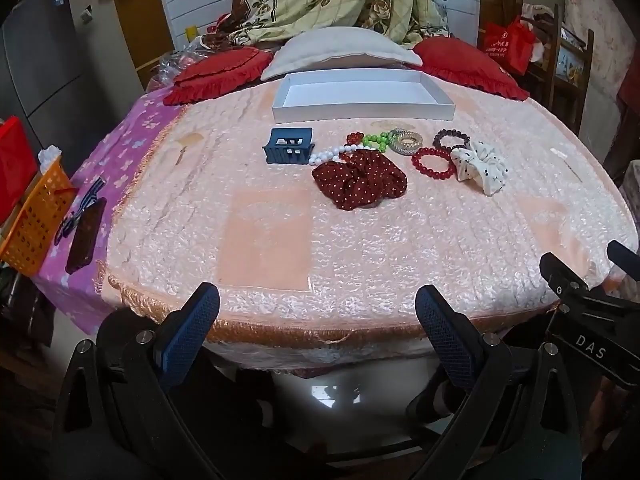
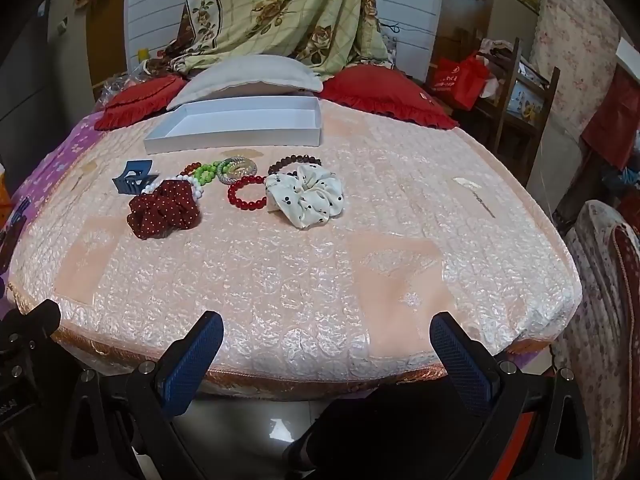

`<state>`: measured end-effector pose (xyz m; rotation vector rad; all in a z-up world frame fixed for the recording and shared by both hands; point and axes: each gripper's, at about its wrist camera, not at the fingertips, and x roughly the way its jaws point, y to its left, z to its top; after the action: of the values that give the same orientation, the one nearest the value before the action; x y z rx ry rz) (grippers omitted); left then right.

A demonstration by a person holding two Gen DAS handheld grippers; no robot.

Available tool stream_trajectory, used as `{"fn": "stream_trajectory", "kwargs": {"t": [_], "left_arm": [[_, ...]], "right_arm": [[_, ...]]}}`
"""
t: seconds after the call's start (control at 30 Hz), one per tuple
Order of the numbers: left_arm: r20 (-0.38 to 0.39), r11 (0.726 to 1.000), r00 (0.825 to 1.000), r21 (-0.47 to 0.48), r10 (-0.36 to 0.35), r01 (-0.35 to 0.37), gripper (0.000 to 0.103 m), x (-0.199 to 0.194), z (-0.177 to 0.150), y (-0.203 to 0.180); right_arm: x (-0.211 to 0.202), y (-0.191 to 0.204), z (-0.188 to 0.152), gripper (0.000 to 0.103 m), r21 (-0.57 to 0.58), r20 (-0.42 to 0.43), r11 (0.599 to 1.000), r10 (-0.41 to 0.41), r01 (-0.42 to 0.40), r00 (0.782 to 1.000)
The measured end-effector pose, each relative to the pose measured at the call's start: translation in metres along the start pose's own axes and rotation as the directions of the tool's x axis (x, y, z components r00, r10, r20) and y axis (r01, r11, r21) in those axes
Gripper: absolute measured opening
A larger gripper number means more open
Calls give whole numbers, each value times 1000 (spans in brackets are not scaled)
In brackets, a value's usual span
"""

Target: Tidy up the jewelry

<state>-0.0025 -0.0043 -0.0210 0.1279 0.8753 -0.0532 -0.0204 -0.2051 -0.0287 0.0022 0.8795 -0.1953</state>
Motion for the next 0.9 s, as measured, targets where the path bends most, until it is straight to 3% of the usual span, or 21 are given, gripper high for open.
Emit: {"fn": "stream_trajectory", "kwargs": {"t": [0.9], "left_arm": [[-14, 999, 1000, -35, -27, 26, 99, 3, 5, 10]], "right_arm": [[9, 8, -1, 103, -11, -29, 1000, 16, -16, 999]]}}
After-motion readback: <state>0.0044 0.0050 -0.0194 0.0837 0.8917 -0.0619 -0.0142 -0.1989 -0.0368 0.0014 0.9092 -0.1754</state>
